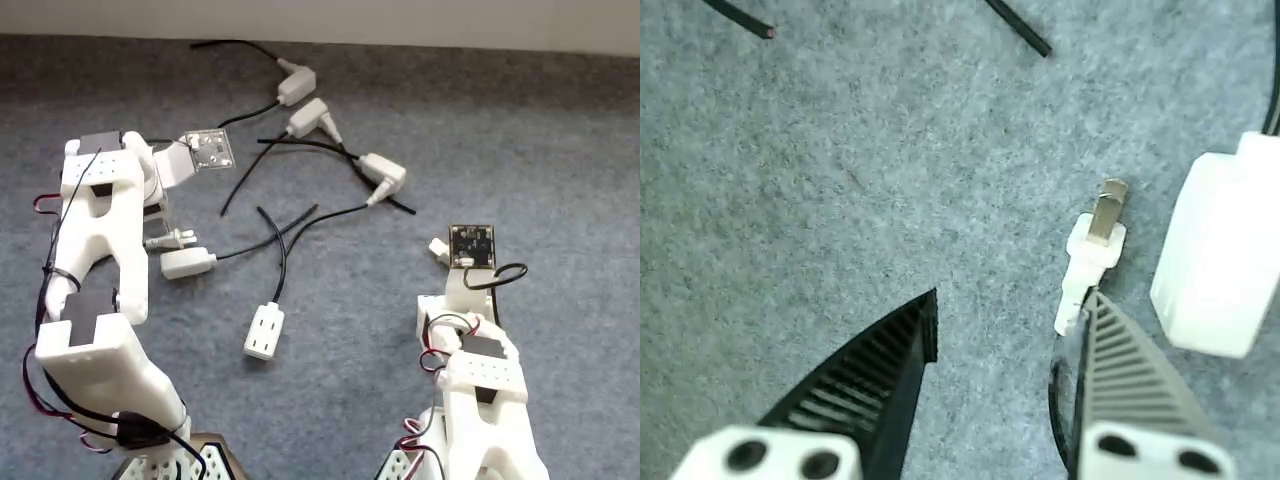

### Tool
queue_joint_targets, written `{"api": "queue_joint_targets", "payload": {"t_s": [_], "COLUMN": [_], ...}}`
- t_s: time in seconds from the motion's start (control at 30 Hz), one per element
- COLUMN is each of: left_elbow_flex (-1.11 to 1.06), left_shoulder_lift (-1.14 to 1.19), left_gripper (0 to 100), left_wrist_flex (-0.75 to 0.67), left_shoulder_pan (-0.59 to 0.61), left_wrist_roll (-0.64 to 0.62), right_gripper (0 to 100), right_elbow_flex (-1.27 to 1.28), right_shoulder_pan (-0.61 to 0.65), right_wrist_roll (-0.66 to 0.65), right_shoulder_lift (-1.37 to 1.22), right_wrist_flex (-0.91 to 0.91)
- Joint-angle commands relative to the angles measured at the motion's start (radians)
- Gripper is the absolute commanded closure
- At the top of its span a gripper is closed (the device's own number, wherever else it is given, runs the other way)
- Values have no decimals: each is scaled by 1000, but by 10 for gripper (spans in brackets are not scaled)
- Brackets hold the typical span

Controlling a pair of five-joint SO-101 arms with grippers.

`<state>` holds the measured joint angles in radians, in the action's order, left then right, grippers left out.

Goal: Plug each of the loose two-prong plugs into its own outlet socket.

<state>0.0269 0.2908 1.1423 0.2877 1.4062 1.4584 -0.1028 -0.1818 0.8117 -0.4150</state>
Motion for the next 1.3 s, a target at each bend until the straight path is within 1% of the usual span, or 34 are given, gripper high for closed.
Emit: {"api": "queue_joint_targets", "payload": {"t_s": [0.0, 0.13, 0.33, 0.47, 0.6, 0.77, 0.83, 0.87, 0.93, 1.03, 1.07, 1.13, 1.2, 1.27], "left_elbow_flex": [-1, -8, -94, -140, -232, -315, -329, -334, -332, -326, -325, -332, -334, -331], "left_shoulder_lift": [-10, -5, -5, -5, -5, -5, -5, -5, -7, -7, -7, -16, -16, -18], "left_gripper": [772, 772, 772, 772, 772, 773, 774, 781, 833, 974, 1000, 972, 993, 993], "left_wrist_flex": [6, 6, -6, -101, -203, -298, -311, -308, -308, -308, -310, -310, -310, -310], "left_shoulder_pan": [-10, -10, -21, -27, -45, -62, -64, -64, -64, -59, -58, -58, -58, -58], "left_wrist_roll": [373, 373, 373, 371, 371, 371, 367, 367, 367, 368, 367, 367, 365, 365], "right_gripper": [992, 992, 992, 992, 992, 992, 992, 992, 992, 992, 992, 992, 992, 992], "right_elbow_flex": [-4, -4, -4, -4, -4, -4, -4, -4, -4, -4, -4, -4, -4, -4], "right_shoulder_pan": [8, 8, 8, 8, 8, 8, 8, 8, 8, 8, 8, 8, 8, 8], "right_wrist_roll": [5, 5, 5, 5, 5, 5, 5, 5, 5, 5, 5, 5, 5, 5], "right_shoulder_lift": [4, 4, 4, 4, 4, 4, 4, 4, 4, 4, 4, 4, 4, 4], "right_wrist_flex": [19, 19, 19, 19, 19, 19, 19, 19, 19, 19, 19, 19, 19, 19]}}
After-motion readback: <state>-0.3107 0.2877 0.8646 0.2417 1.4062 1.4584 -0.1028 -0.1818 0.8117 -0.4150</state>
